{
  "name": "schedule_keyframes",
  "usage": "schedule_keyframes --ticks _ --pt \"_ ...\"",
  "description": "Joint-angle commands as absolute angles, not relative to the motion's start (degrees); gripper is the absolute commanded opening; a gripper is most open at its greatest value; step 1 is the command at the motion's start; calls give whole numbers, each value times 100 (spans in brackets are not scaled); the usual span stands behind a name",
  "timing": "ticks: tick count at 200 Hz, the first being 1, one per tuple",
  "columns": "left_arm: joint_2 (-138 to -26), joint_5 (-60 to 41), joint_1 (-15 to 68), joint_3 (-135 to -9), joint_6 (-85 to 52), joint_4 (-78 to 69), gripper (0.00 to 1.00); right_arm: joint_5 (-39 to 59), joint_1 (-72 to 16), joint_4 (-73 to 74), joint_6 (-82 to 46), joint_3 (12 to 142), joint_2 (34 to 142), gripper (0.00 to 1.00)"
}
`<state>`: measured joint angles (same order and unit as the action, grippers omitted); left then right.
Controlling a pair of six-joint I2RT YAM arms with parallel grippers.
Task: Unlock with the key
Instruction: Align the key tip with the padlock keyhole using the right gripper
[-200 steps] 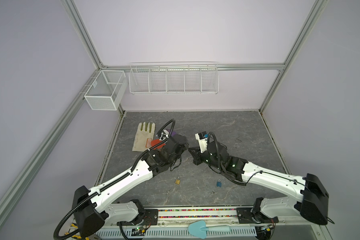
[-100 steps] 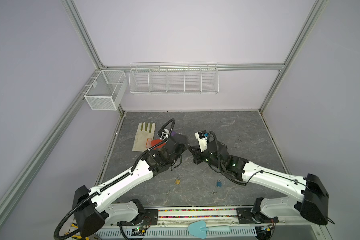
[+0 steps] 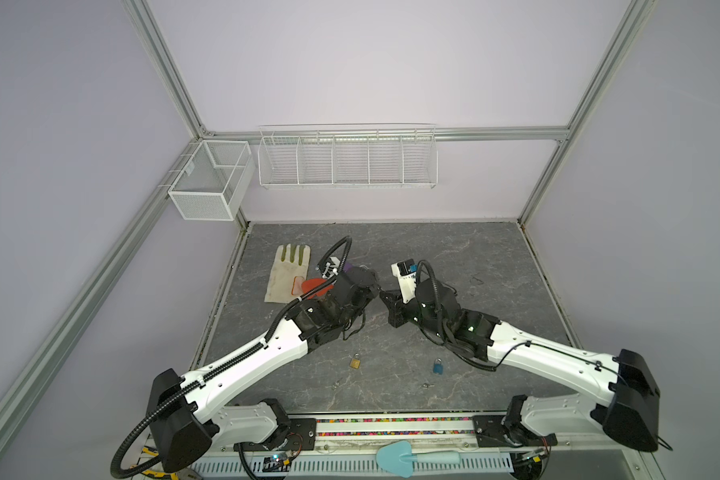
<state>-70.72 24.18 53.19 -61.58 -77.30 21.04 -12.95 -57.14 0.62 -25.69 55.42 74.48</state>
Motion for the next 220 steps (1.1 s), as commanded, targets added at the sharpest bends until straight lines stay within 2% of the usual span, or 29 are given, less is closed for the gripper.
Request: schedule_keyframes --ticks 1,57,111,169,220 --pt "-7040 2287 5335 -6269 -7651 1907 0 -1421 -5745 18 -2433 5739 7534 6" --pt "-6952 2144 5335 -6179 -7803 1574 0 -1146 -5756 86 -2553 5828 7733 6" --pt "-7068 1912 5335 -6221 -7522 1711 0 -1092 -5674 -196 -2423 6165 7470 6" --pt "-7045 1907 5405 -6324 -6943 2083 0 -20 -5433 -505 -2571 6624 7446 6" --pt "-6847 2004 5597 -6218 -7172 1819 0 -89 -5437 -306 -2987 6646 7654 6"
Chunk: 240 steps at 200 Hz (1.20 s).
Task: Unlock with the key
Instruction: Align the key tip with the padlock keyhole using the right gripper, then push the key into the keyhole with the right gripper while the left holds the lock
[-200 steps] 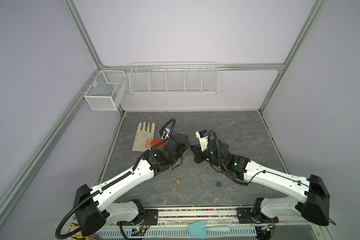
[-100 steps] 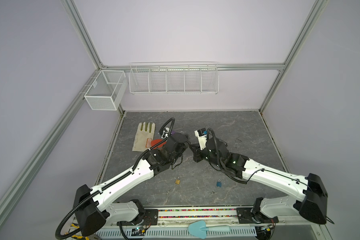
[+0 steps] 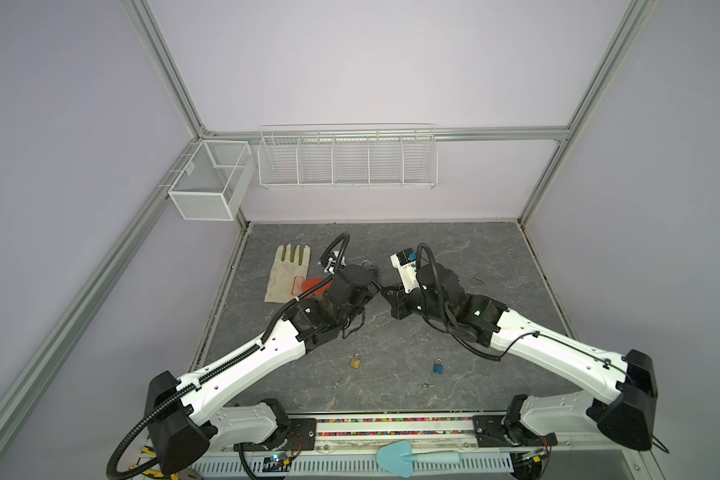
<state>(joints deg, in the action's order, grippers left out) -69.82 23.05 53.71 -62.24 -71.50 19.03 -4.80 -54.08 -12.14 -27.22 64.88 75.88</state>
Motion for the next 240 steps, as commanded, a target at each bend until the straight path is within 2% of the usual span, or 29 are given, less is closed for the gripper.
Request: schedule_keyframes --ticks 1,24,71,93,124,158,185,240 --pt "-6843 1999 5598 -6221 -7172 1819 0 -62 -5434 -280 -2996 6641 7654 6" --pt "-6820 1840 5607 -6158 -7226 1712 0 274 -5410 24 -3128 6693 7694 6" --pt "-6777 1647 5625 -6207 -7401 1757 0 -831 -5667 -330 -2627 6934 7810 6" --pt "-6785 1668 5629 -6371 -7132 2089 0 -669 -5646 -412 -2544 7055 7822 6" --pt "-6690 1624 5625 -6205 -6776 2007 0 155 -5432 -113 -2716 6910 7665 6" --pt "-6576 1707 5616 -6231 -6538 2315 0 -885 -5585 -991 -2259 7159 7638 6" --pt "-6528 1820 5609 -6149 -6487 2293 0 -543 -5592 -1041 -2248 7279 7635 6" --pt "-6331 1537 5607 -6016 -6578 2034 0 -541 -5582 -1403 -2301 7610 7848 6"
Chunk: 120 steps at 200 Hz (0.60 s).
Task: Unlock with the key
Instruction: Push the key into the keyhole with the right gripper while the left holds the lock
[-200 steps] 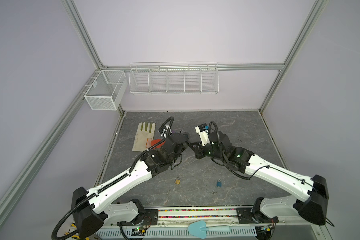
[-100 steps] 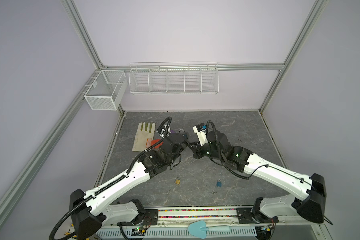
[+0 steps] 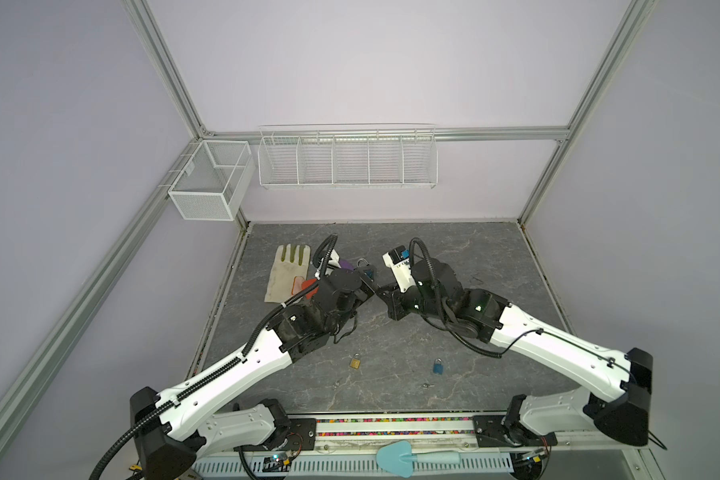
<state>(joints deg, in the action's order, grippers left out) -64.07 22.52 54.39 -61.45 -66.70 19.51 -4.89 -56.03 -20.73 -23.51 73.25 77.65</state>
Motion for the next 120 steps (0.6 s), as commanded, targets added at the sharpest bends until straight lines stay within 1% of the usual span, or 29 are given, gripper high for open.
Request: schedule_keyframes --ticks 1,22,54,64,102,120 --pt "-6334 1524 5607 -6014 -6580 2023 0 -517 -5582 -1378 -2324 7602 7844 6" --pt "-6263 1205 5607 -5878 -6607 1577 0 302 -5509 -701 -2749 7398 7832 6" --pt "-6081 1186 5607 -5772 -6463 1570 0 895 -5347 -59 -3267 7080 7624 6" --pt "-6032 1225 5607 -5720 -6450 1568 0 742 -5360 -191 -3167 7101 7556 6" --pt "-6214 1346 5607 -6080 -6259 2119 0 -429 -5671 -1108 -2278 7557 7769 6" --pt "-6275 1455 5607 -6200 -5978 2385 0 -562 -5677 -1203 -2192 7614 7772 6"
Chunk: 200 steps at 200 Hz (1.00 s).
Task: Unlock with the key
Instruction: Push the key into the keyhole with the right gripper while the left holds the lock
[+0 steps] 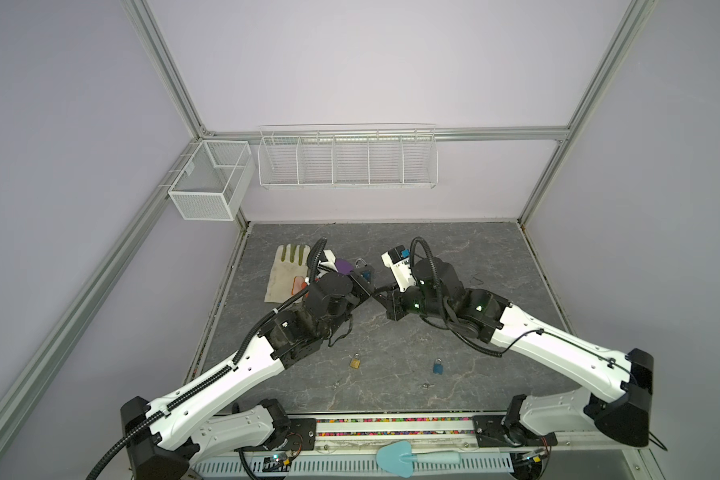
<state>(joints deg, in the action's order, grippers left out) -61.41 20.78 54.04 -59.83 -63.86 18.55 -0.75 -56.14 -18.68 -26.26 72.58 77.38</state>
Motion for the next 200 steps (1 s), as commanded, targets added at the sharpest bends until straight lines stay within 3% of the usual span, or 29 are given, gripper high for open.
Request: schedule_keyframes --ticks 1,63,135,181,200 --pt "-6275 1466 5607 -6203 -5973 2401 0 -562 -5673 -1195 -2190 7608 7771 6" --pt "-6260 1626 5607 -6258 -5584 2467 0 -835 -5677 -1992 -1738 8081 7862 6" --pt "-6268 977 5607 -6144 -5551 2012 0 669 -5134 -1300 -2511 7751 7618 6" --pt "-6216 631 5607 -5815 -5577 1250 0 -32 -5358 -1356 -2125 7670 7622 6" --pt "-6307 700 5607 -5979 -5415 1544 0 479 -5283 -1023 -2376 7550 7637 6"
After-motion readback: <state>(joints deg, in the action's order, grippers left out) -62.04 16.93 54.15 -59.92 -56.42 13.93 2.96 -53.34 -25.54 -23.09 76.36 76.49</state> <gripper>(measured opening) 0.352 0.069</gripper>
